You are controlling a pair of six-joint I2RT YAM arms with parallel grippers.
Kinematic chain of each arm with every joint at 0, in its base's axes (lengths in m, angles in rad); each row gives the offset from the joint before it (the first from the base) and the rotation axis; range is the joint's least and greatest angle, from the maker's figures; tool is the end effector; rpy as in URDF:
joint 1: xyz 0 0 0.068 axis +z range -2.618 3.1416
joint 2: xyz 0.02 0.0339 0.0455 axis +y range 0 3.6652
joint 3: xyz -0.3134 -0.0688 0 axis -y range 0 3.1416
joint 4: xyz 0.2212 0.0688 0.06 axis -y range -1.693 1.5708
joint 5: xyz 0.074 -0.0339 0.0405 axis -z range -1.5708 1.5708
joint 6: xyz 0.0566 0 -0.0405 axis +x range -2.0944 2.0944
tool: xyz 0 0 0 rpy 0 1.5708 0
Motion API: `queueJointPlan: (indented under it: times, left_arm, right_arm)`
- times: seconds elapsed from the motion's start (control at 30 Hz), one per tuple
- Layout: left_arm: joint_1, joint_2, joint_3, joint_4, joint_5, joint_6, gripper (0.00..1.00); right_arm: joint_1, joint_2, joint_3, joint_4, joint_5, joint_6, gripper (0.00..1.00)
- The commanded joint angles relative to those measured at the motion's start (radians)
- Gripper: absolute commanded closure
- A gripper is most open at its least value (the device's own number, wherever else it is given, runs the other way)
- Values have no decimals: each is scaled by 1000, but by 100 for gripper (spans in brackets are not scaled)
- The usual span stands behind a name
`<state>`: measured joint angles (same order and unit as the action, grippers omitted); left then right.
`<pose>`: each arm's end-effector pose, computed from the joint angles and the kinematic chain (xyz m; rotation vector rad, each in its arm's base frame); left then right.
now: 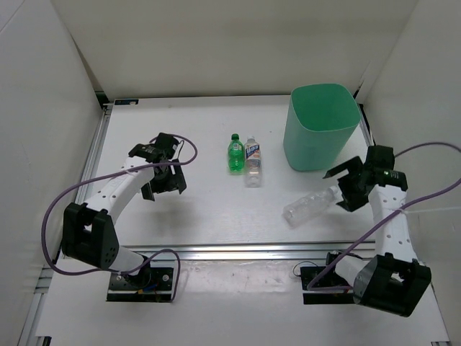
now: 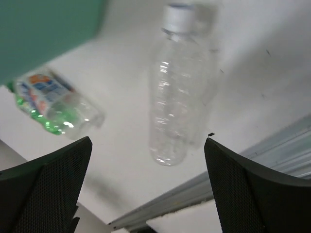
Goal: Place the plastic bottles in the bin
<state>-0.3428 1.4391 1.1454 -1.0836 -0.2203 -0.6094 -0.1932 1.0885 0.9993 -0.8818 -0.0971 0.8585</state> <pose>0.2234 -0.0666 0.2908 -0.4113 2.8360 0.1542 0.1717 -0.0280 0.3236 1.2614 2.2507 0.3790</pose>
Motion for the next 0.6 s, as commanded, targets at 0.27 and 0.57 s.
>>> queueJointPlan:
  times: [0.27, 0.57]
  left_arm:
    - [-4, -20, -23, 21, 10, 2, 0]
    - [-4, -49, -50, 31, 33, 11, 0]
  right_arm:
    - [-34, 138, -168, 178, -170, 13, 0]
    - [-5, 367, -189, 309, -159, -61, 0]
